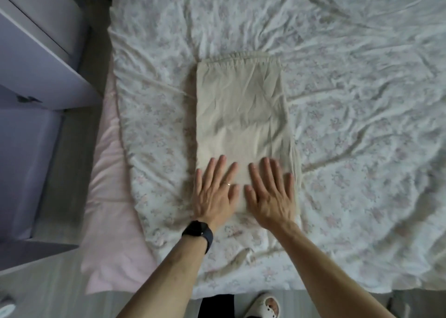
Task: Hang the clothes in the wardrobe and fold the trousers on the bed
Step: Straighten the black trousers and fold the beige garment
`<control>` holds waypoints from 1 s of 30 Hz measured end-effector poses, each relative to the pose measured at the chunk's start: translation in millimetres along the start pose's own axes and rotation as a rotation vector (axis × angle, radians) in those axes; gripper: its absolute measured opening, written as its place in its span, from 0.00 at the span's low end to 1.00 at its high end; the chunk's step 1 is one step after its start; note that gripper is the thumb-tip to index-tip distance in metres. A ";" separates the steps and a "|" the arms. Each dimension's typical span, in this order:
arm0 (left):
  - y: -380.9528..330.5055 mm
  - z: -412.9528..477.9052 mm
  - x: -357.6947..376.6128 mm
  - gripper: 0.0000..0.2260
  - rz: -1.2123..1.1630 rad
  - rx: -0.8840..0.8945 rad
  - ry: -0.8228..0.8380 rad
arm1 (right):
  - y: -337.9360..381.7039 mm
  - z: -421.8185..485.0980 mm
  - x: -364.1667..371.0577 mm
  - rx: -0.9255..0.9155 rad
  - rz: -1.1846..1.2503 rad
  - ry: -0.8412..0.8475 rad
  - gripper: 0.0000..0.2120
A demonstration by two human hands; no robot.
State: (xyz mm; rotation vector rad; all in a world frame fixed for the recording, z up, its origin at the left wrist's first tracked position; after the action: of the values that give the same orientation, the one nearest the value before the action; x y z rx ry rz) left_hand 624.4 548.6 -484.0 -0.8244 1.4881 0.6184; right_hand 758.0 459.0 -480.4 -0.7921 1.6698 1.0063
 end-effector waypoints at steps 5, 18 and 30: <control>38.1 7.2 23.3 0.28 0.058 -0.073 -0.011 | -55.5 -8.6 27.5 0.442 0.084 0.153 0.32; 62.3 116.9 -8.5 0.28 -0.085 -0.170 0.151 | -93.8 89.5 6.1 0.398 0.112 0.259 0.33; 48.6 -45.0 11.8 0.15 -1.477 -1.084 0.348 | -66.2 -43.2 8.2 1.002 0.923 0.118 0.28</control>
State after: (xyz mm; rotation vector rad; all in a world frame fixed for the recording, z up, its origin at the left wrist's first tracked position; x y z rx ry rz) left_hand 558.7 540.6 -496.2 -2.5625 0.3351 0.0409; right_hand 794.9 390.8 -497.6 0.6496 2.3457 0.5165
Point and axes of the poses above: each hand's wrist, its own z-axis towards the middle knuckle, its own x-axis out of the palm, y = z × x, the point moved 6 cm from there along z, towards the middle knuckle, and after that the axes turned 2 degrees about -x, right-handed, at the moved point
